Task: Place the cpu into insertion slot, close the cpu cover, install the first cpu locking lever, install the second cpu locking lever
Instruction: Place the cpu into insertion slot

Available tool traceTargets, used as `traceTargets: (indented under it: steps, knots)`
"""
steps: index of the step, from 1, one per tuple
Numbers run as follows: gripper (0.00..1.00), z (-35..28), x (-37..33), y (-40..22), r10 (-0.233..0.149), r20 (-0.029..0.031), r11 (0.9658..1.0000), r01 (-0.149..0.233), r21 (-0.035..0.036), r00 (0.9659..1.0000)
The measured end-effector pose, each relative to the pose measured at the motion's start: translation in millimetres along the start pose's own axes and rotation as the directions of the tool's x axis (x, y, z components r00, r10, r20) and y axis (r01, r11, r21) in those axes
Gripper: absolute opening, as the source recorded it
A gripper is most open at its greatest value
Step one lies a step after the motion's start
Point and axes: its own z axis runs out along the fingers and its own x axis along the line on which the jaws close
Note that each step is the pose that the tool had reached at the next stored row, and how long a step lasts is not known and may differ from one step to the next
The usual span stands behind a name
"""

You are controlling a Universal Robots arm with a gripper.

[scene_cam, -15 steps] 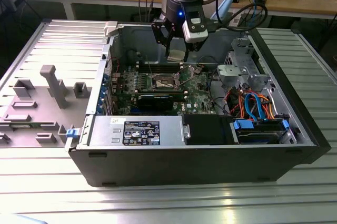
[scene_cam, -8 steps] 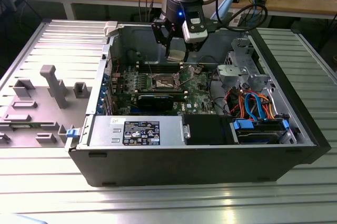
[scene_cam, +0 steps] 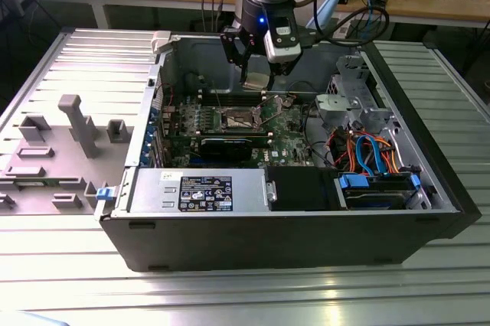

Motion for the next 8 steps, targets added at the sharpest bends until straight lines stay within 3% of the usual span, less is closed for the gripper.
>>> traceTargets:
  steps: [8]
  knots:
    - [0.55,0.4,0.0,0.0,0.014,0.0012,0.9999,-0.014,-0.0002,0.9999]
